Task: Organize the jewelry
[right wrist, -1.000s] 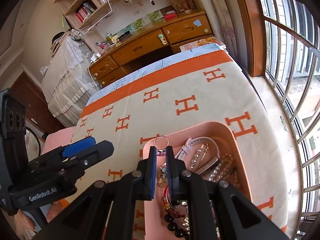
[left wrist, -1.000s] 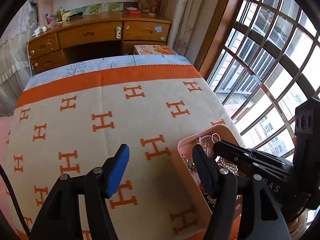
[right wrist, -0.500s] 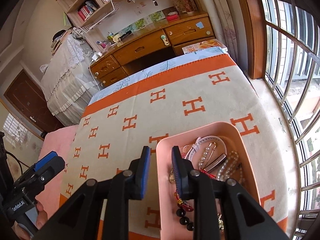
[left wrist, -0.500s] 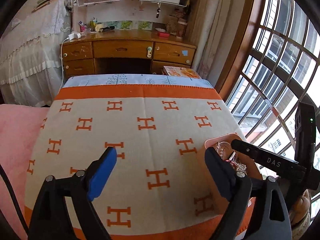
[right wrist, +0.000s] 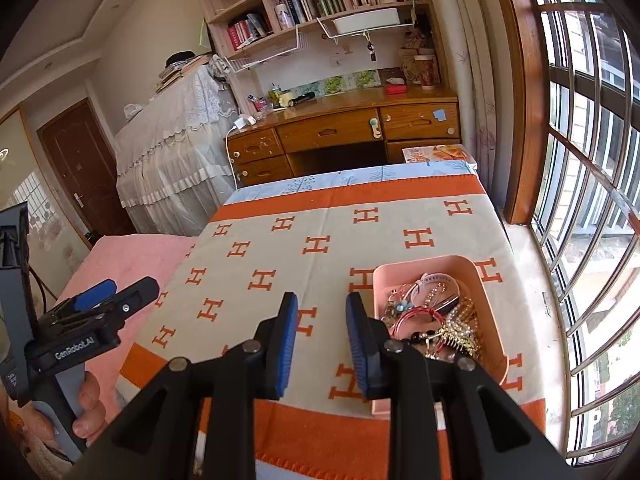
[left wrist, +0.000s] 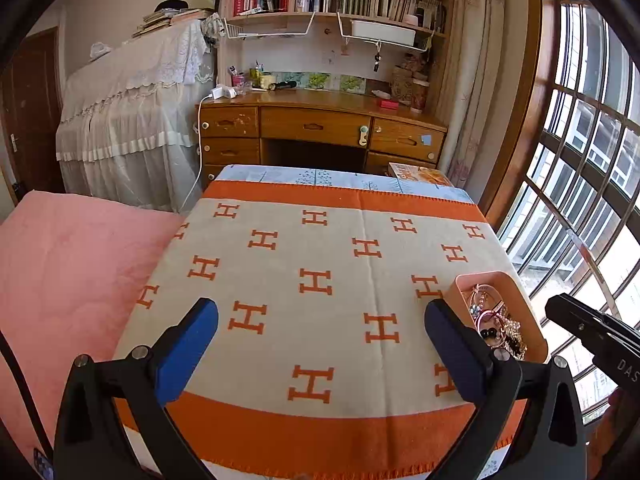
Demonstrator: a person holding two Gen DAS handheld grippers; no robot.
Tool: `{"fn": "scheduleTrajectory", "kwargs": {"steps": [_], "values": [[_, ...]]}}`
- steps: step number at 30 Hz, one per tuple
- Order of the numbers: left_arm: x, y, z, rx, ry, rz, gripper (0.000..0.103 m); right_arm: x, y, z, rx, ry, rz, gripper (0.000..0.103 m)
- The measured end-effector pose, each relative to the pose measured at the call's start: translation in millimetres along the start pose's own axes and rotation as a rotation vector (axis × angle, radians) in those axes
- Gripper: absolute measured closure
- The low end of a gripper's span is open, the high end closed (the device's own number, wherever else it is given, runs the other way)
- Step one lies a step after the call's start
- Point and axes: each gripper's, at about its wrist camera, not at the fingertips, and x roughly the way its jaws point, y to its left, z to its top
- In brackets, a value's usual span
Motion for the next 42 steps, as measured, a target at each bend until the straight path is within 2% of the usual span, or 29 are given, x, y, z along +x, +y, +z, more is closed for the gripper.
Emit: {"fn": "scheduleTrajectory", "kwargs": {"steps": [4,8,16,27,35,42], "values": [[-15,0,-13,0.016,-0.005,0.053,0.001,-17,16,-13,-0.025,-0.026,-0.007,0.057],[-28,-5,-28,0.041,-0.025,0.098,0.001,-31,29,-27,-0.049,-0.071,-0.042,0.051],[-46,-13,-43,0.041,-0.076,0.152,0.001,-39,34,-36,-0.044,-0.11,-0.101,0.049],[-32,-23,-49,0.058,-0.018,0.139,0.001,-36,40,-47,-0.081,-0.112,-0.138,0.049],[-36,-26,-48,0.047,-0.053,0.119,0.001,-42,45,-49,-0.1,-0.153,-0.133,0.049],[-36,-28,-50,0.051,-0.05,0.106,0.001,-41,48,-50,-0.113,-0.145,-0.12,0.049]]}}
